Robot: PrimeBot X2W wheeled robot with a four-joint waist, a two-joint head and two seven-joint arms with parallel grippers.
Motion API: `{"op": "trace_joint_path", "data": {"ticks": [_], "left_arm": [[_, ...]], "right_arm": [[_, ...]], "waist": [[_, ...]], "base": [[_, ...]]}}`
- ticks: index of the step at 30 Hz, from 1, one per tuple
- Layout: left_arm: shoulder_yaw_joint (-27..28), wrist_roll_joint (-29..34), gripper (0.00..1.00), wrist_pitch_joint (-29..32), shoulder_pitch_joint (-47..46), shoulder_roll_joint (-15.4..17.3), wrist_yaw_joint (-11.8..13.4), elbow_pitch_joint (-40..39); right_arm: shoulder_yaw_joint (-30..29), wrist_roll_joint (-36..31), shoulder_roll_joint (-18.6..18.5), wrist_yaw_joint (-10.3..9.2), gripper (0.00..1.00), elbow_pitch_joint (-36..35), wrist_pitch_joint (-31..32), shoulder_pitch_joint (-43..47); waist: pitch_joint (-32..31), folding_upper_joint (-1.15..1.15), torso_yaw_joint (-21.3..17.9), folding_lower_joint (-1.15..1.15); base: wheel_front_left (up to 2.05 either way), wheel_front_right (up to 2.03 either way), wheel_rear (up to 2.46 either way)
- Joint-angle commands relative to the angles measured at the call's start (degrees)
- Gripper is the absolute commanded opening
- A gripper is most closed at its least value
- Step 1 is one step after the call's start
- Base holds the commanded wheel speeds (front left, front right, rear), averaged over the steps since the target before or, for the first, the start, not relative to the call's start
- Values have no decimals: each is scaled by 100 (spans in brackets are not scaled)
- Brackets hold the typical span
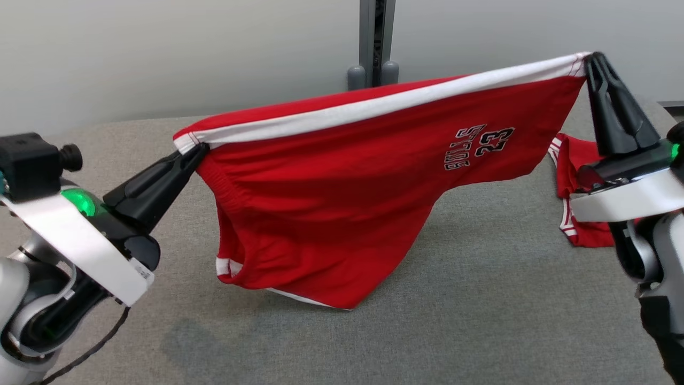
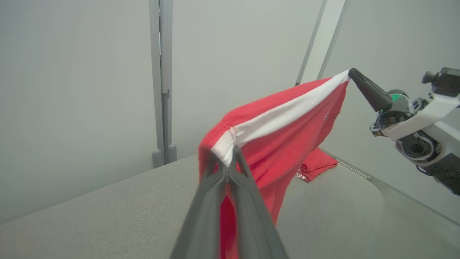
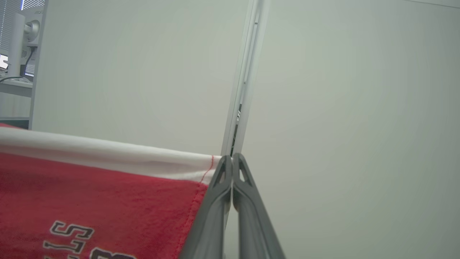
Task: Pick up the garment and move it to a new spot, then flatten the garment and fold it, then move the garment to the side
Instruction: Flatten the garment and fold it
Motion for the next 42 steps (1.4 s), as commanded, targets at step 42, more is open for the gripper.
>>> {"op": "trace_joint_path", "data": {"ticks": [42], "left_arm": [[-2141,2601,0,-2561,-6457,-903,1,3708]], "right_arm": [[379,-1061,413,-2,0,2127,3,-5400]], "waist": [[3869,0,-149,0]], "base": [[0,0,0]]}}
